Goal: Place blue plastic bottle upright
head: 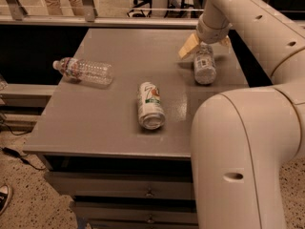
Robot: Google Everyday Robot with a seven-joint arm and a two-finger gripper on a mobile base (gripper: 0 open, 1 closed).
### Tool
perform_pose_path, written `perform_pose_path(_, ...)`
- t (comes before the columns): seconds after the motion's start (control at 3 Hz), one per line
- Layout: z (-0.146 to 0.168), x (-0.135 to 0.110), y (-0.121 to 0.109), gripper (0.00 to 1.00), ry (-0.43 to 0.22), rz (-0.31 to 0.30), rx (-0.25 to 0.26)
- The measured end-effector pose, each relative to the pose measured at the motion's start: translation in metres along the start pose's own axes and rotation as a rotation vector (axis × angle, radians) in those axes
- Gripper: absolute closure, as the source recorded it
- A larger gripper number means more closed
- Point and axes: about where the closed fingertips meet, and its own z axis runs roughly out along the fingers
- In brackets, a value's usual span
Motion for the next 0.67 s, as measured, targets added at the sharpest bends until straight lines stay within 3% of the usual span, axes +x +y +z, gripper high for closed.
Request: perform_pose_path(0.67, -0.0095, 0.0064, -0.0027, 0.66, 0.003, 0.016, 0.001)
